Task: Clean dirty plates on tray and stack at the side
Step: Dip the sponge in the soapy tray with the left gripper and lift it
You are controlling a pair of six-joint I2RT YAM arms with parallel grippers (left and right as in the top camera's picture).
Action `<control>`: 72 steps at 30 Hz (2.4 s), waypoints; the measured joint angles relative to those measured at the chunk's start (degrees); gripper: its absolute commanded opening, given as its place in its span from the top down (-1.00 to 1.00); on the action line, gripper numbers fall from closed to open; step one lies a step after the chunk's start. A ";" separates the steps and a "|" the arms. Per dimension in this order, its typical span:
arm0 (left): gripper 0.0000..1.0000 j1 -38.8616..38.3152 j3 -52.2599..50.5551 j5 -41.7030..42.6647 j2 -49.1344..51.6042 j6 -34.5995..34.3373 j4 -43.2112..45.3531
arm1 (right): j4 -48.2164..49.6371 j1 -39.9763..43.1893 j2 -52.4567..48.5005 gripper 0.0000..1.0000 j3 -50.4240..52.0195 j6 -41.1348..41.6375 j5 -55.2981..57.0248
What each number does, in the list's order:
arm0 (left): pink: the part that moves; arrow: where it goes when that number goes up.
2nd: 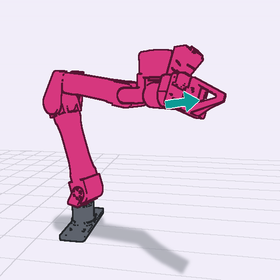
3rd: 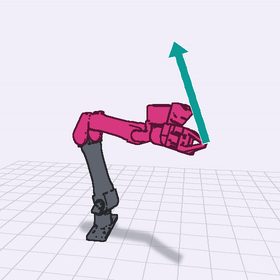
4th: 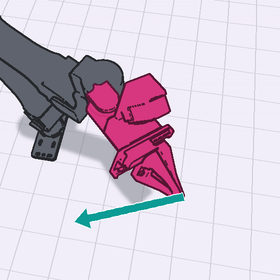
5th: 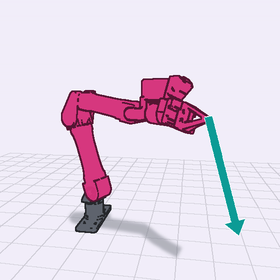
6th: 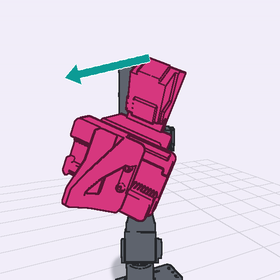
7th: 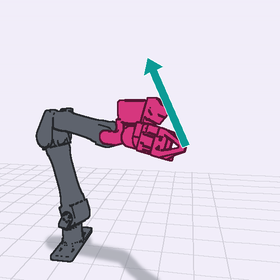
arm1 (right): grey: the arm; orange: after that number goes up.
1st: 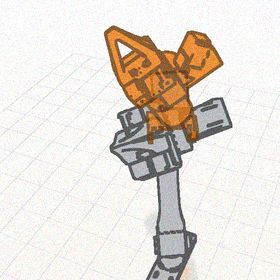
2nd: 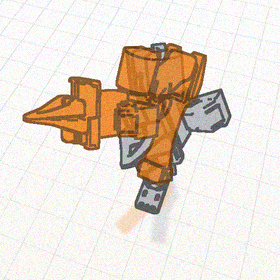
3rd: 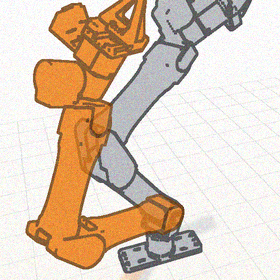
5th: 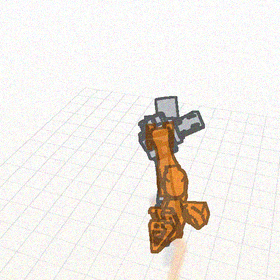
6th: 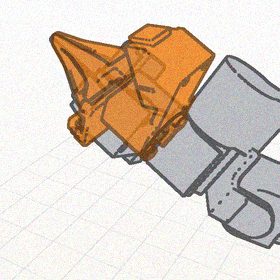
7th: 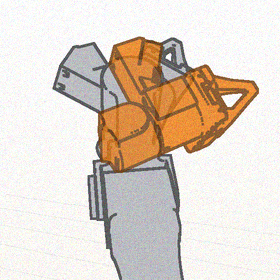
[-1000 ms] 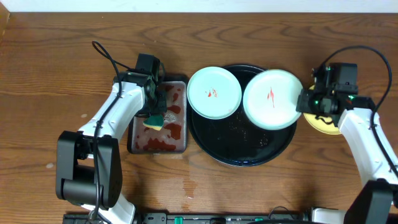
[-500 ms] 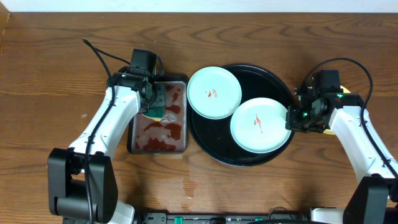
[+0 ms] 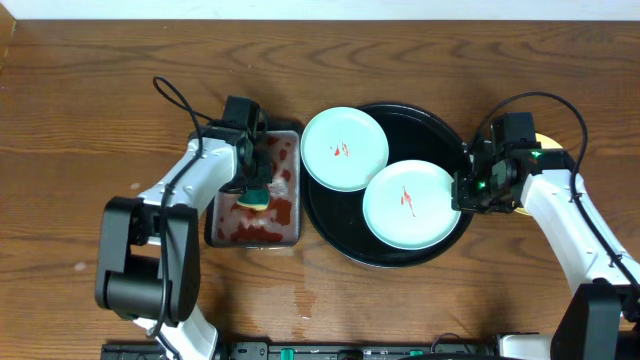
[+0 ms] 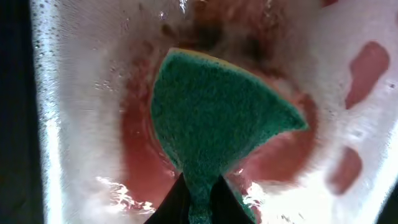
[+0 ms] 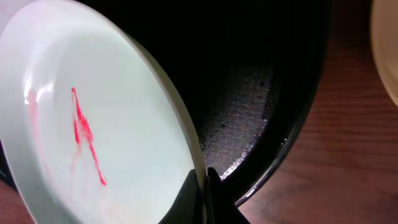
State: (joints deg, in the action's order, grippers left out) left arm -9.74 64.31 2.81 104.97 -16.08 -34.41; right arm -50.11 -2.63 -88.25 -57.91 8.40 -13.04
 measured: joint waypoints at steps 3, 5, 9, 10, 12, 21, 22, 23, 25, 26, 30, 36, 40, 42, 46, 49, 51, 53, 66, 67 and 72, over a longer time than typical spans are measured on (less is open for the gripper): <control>0.85 0.00 0.00 0.04 0.26 -0.22 0.09 | 0.00 -0.02 0.00 0.98 0.00 0.13 -0.02; 0.85 0.00 0.00 0.04 0.31 -0.22 0.13 | -0.07 0.00 0.00 0.98 0.00 0.13 -0.02; 0.85 -0.02 0.11 0.04 0.13 -0.15 -0.22 | -0.31 -0.02 0.00 0.98 0.00 0.13 -0.02; 0.85 0.00 0.13 0.04 0.07 -0.11 -0.31 | -0.31 -0.02 0.00 0.98 0.00 0.13 -0.02; 0.85 -0.02 0.15 0.07 -0.81 0.09 -0.87 | -0.31 0.00 -0.02 0.98 0.00 0.13 -0.02; 0.85 -0.02 0.15 0.28 -14.49 0.90 -1.55 | -0.24 0.00 -0.02 0.98 0.00 0.13 -0.02; 0.85 -0.02 0.15 0.28 -15.85 0.90 -1.55 | -0.24 -0.02 -0.02 0.98 0.00 0.13 -0.02; 0.85 -0.02 0.15 0.28 -16.94 0.90 -1.55 | -0.24 0.00 -0.02 0.98 0.00 0.15 -0.02; 0.85 -0.02 0.15 0.26 -18.62 0.90 -1.55 | -0.24 -0.02 -0.02 0.98 0.00 0.13 -0.02; 0.85 -0.02 0.15 0.26 -19.15 0.90 -1.53 | -0.24 -0.02 -0.02 0.98 0.00 0.13 -0.02; 0.85 -0.02 0.15 0.26 -21.05 0.90 -0.87 | -0.24 -0.02 -0.02 0.98 0.00 0.13 -0.02; 0.85 -0.02 0.15 0.28 -25.07 0.90 1.36 | -0.24 -0.02 -0.02 0.98 0.00 0.13 -0.02; 0.85 -0.02 0.15 0.26 -26.97 0.90 1.97 | -0.24 -0.02 -0.02 0.98 0.00 0.15 -0.02; 0.85 -0.02 0.15 0.28 -27.36 0.90 2.38 | -0.24 -0.02 -0.02 0.98 0.00 0.13 -0.02; 0.86 0.00 0.15 0.72 -27.63 -0.37 3.67 | -0.24 -0.02 -0.02 0.98 0.00 0.13 -0.02; 0.86 0.26 0.15 1.49 -27.85 -3.37 4.44 | -0.24 -0.02 -0.02 0.97 0.00 0.15 -0.02; 0.86 1.11 0.15 3.63 -27.91 -5.40 5.60 | -0.24 -0.02 -0.02 0.97 0.00 0.13 -0.02; 0.85 2.47 0.15 6.71 -27.91 -6.71 7.17 | -0.26 0.00 -0.02 0.97 0.00 0.13 -0.02; 0.85 15.82 0.13 28.70 -27.93 -11.82 8.98 | -0.26 -0.02 -0.02 0.98 0.00 0.15 -0.02; 0.85 16.48 0.13 29.83 -27.93 -12.02 9.01 | -0.24 -0.02 -0.02 0.98 0.00 0.15 -0.02; 0.85 18.16 0.13 33.46 -27.93 -12.44 8.98 | -0.24 -0.02 -0.02 0.98 0.00 0.13 -0.02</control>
State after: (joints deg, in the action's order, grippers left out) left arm 8.43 64.45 36.27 77.03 -28.51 -25.43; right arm -50.35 -2.66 -88.27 -57.91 8.54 -13.06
